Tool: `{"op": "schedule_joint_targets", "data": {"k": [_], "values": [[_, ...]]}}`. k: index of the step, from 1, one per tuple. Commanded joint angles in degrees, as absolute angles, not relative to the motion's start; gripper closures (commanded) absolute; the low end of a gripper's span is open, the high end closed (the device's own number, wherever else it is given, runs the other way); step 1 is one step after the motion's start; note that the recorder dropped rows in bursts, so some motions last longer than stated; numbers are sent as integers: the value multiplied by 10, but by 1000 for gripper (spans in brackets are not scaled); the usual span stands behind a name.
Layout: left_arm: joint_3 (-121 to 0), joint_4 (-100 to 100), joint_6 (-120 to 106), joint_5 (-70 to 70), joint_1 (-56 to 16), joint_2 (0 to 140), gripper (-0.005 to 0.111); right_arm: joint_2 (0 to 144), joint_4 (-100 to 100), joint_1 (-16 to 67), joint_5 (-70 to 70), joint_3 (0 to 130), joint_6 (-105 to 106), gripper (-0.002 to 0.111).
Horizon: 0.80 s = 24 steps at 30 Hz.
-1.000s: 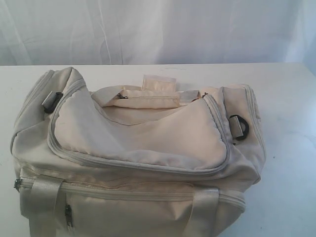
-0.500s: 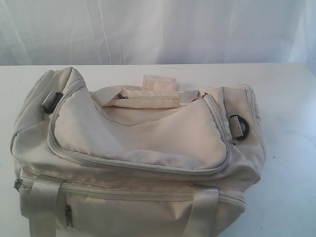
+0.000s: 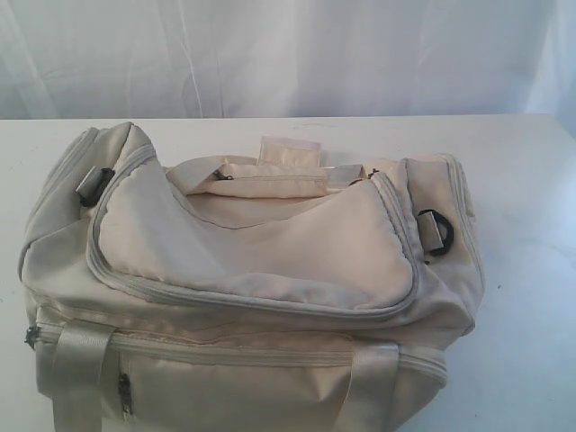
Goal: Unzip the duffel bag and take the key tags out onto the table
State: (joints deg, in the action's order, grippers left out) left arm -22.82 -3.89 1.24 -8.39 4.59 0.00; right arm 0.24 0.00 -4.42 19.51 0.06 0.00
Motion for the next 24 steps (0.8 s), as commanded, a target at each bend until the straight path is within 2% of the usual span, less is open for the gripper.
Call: {"op": "schedule_joint_targets", "data": {"k": [1, 9, 14, 24], "values": [[-232, -37, 14, -78, -4, 0, 107, 0, 0, -40, 193, 0, 0, 107], [-232, -39, 12, -175, -64, 0, 107, 0, 0, -40, 192, 0, 0, 107], [-215, -39, 12, -162, -76, 0, 107, 0, 0, -40, 150, 0, 0, 107], [-214, -39, 10, -160, -78, 0, 107, 0, -18, -40, -333, 0, -5, 107]]}}
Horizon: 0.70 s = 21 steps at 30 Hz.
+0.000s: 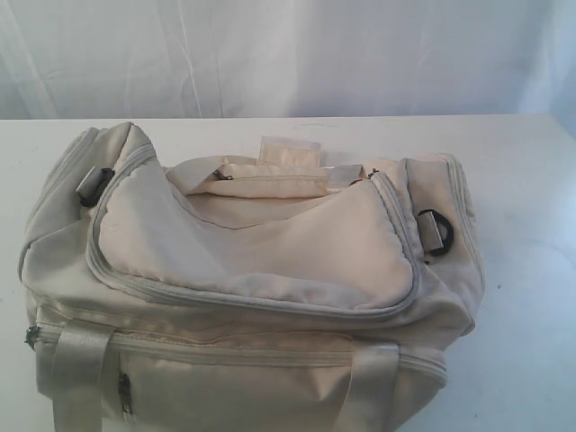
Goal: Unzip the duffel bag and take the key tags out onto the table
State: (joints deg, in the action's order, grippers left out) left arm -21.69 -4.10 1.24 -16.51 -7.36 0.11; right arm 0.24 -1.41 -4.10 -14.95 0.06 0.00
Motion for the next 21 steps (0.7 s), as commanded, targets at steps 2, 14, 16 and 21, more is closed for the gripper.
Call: {"op": "schedule_joint_targets", "data": {"k": [2, 14, 16, 21], "values": [[-213, -39, 10, -163, -78, 0, 107, 0, -18, -40, -357, 0, -37, 107], [-213, -48, 14, -173, -78, 21, 107, 155, -141, -40, 88, 199, -115, 108], [-213, -48, 25, -189, -78, 45, 107, 239, -130, -40, 174, 262, -89, 108], [-251, -27, 97, -222, -78, 121, 107, 333, -130, -40, 276, 326, -55, 108]]}}
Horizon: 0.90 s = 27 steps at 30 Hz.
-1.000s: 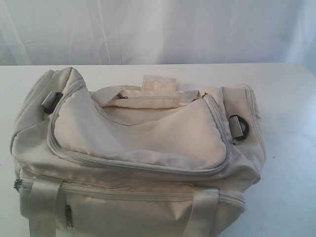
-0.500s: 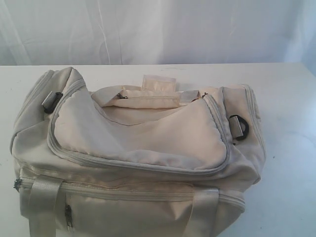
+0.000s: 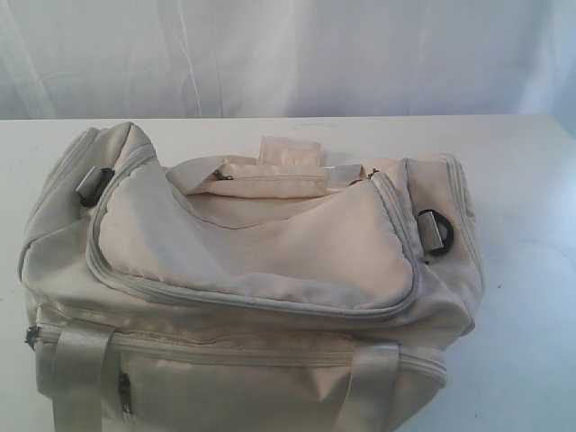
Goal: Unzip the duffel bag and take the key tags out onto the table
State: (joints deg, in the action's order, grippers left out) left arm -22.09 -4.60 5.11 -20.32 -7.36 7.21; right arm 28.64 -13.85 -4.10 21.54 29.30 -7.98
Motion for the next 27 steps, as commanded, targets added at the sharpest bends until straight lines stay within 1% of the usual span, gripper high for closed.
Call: {"op": "schedule_joint_targets", "data": {"k": [1, 5, 8, 12, 19, 23, 27], "values": [[-267, -8, 88, -228, -78, 141, 107, 341, -130, -40, 286, 330, -45, 108], [-349, 75, -18, -299, -78, 245, 107, 356, -128, -40, 304, 334, -12, 108], [-415, 169, -138, -378, -82, 342, 107, 356, -128, -40, 306, 334, -4, 108], [-522, 276, -251, -439, -95, 493, 107, 356, -125, -37, 306, 334, 4, 108], [-714, 426, -347, -519, -101, 752, 107, 360, -93, 6, 304, 332, 4, 108], [-805, 519, -375, -543, -102, 891, 107, 379, -92, 20, 304, 332, 4, 108], [-891, 540, -374, -550, -122, 1020, 107, 403, -95, 30, 304, 332, 4, 108]]}}
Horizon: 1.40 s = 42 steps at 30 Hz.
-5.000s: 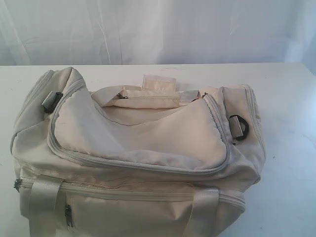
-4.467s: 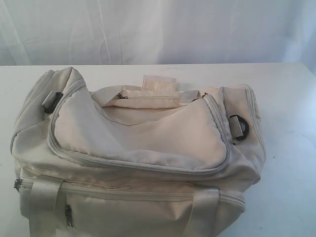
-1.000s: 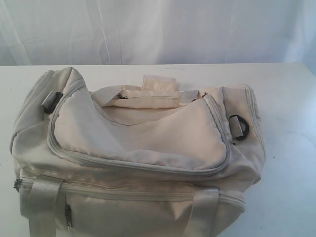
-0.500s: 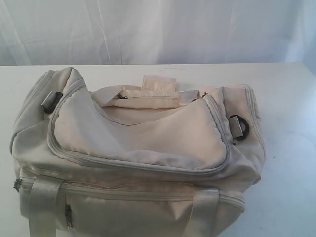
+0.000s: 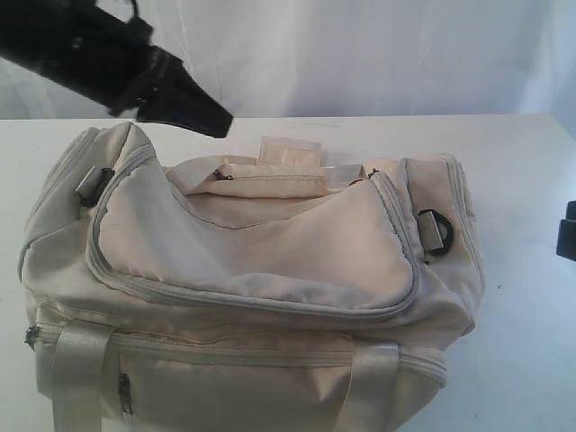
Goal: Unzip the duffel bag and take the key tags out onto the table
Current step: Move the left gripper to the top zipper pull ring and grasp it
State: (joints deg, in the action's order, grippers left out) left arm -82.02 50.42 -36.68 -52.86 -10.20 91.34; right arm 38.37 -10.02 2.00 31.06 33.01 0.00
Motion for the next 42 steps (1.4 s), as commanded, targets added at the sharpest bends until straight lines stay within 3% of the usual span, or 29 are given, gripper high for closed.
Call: {"op": "schedule_joint_targets", "data": {"k": [1, 3, 5, 7, 10, 13, 27, 29, 34, 42], "values": [[-914, 540, -371, -552, -129, 1050, 107, 409, -94, 32, 303, 332, 4, 108], [-954, 540, -364, -553, -142, 1100, 106, 420, -96, 36, 303, 332, 3, 108], [-998, 540, -362, -548, -155, 1147, 99, 425, -96, 36, 303, 332, 0, 108], [-1042, 539, -353, -541, -163, 1187, 87, 429, -98, 36, 302, 332, 0, 108], [-1098, 539, -338, -518, -176, 1236, 57, 431, -104, 36, 299, 332, 0, 108], [-1138, 531, -312, -494, -190, 1275, 45, 431, -105, 36, 296, 332, 0, 108], [-1193, 549, -300, -479, -208, 1347, 49, 431, -104, 58, 291, 332, 0, 108], [-1193, 572, -319, -479, -208, 1347, 60, 431, -104, 58, 291, 332, 0, 108], [-1193, 632, -348, -480, -208, 1347, 106, 431, -101, 58, 291, 332, 0, 108], [-1194, 626, -350, -492, -196, 1315, 107, 431, -88, 58, 292, 332, 0, 108]]}}
